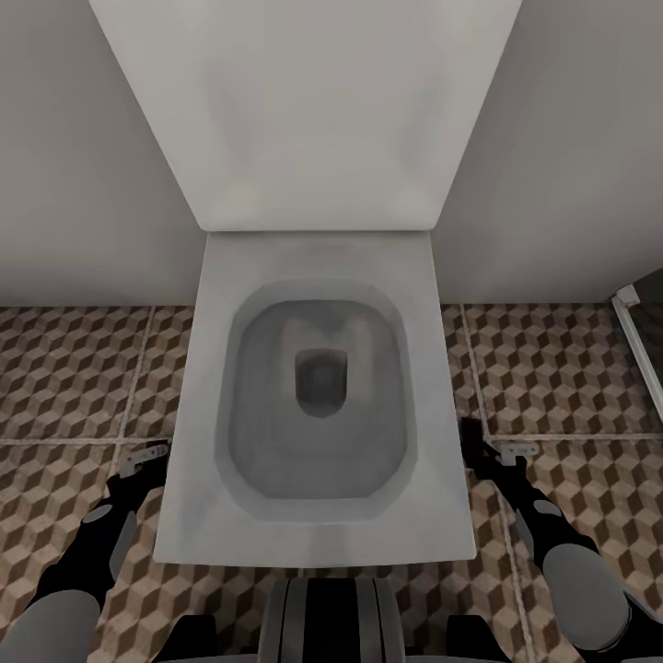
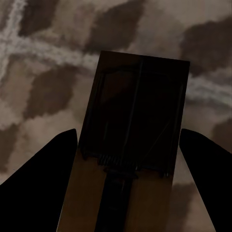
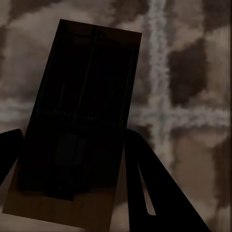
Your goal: Take the four mousetraps from the cabinet in the bathroom and place them on the bathroom floor. Make sure all four end up on the same floor surface, and ensure that at least two of them are either under or directly next to the same bathroom sink.
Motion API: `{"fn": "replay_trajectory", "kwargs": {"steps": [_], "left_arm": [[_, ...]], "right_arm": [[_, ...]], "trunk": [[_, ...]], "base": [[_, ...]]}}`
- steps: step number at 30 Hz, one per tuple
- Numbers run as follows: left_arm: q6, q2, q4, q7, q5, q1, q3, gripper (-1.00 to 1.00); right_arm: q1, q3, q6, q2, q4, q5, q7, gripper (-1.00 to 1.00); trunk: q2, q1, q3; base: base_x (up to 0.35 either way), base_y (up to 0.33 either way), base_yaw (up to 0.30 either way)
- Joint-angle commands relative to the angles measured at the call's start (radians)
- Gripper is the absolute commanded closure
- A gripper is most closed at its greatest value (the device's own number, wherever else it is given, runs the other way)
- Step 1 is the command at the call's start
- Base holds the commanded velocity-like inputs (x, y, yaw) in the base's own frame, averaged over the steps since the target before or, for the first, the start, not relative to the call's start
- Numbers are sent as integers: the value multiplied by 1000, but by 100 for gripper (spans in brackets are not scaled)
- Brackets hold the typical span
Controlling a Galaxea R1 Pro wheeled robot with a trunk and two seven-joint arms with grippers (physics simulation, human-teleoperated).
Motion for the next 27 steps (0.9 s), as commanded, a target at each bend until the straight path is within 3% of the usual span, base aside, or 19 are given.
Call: {"fn": "replay_trajectory", "kwargs": {"steps": [1,27], "left_arm": [[0,0,0,1,0,0,0,100],[1,0,0,6,0,0,0,100]], "right_arm": [[0,0,1,0,0,-3,5,100],[0,1,1,-1,0,-3,5,100]], "trunk": [[0,0,0],[0,0,0]], "base": [[0,0,0],[0,0,0]]}}
